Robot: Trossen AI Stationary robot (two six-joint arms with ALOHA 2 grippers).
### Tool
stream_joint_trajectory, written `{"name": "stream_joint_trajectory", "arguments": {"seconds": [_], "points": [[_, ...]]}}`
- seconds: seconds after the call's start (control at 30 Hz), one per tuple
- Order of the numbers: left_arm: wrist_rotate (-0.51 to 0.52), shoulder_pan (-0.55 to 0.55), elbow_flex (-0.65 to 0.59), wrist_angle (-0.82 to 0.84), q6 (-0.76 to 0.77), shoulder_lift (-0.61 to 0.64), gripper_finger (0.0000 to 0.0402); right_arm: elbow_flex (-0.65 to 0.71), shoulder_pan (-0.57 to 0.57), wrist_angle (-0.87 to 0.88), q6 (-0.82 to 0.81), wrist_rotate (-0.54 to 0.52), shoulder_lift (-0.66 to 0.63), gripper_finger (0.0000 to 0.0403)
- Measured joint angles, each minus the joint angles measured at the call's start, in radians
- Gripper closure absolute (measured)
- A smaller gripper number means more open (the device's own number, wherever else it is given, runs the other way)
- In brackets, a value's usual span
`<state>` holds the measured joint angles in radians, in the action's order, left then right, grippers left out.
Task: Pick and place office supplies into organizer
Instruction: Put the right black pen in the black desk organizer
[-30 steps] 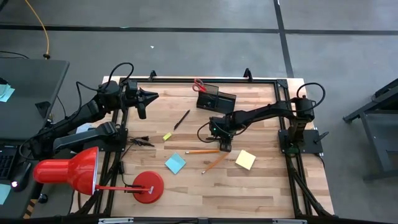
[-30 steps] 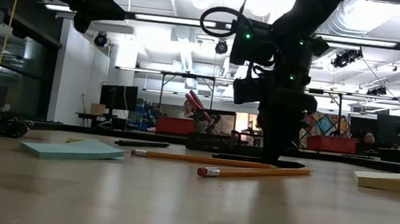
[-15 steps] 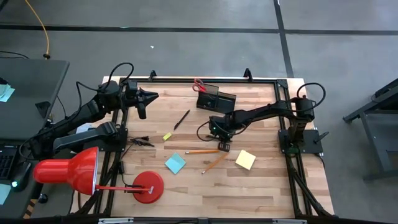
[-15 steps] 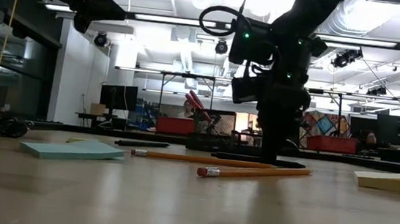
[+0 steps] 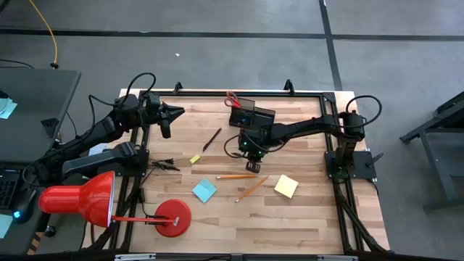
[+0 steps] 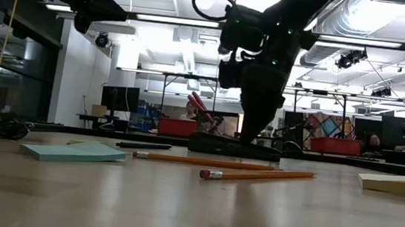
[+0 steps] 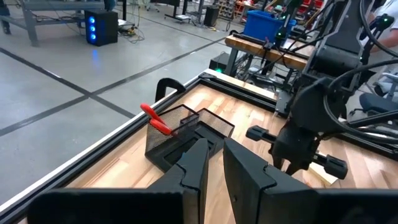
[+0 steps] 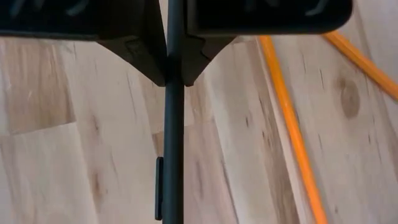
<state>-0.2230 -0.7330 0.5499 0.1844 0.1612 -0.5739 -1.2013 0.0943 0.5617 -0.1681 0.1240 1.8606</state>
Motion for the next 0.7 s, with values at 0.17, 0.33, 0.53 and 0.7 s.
{"name": "stream_joint_trajectory", "arguments": {"seconds": [0.17,0.33,0.53,0.7], "points": [[0.000,0.000,0.000,0.000,0.000,0.000,0.0362,-0.003,0.025,-0.029,-0.021,0.008,-0.001,0.0399],[0.000,0.000,0.000,0.001,0.000,0.000,0.0362,-0.003,0.049,-0.070,-0.047,0.008,-0.002,0.0396],[0.000,0.000,0.000,0.001,0.000,0.000,0.0362,-0.004,0.080,-0.132,-0.064,0.010,-0.005,0.0400],[0.000,0.000,0.000,0.007,0.001,0.000,0.0362,-0.004,0.109,-0.177,-0.087,0.003,-0.028,0.0398]]}}
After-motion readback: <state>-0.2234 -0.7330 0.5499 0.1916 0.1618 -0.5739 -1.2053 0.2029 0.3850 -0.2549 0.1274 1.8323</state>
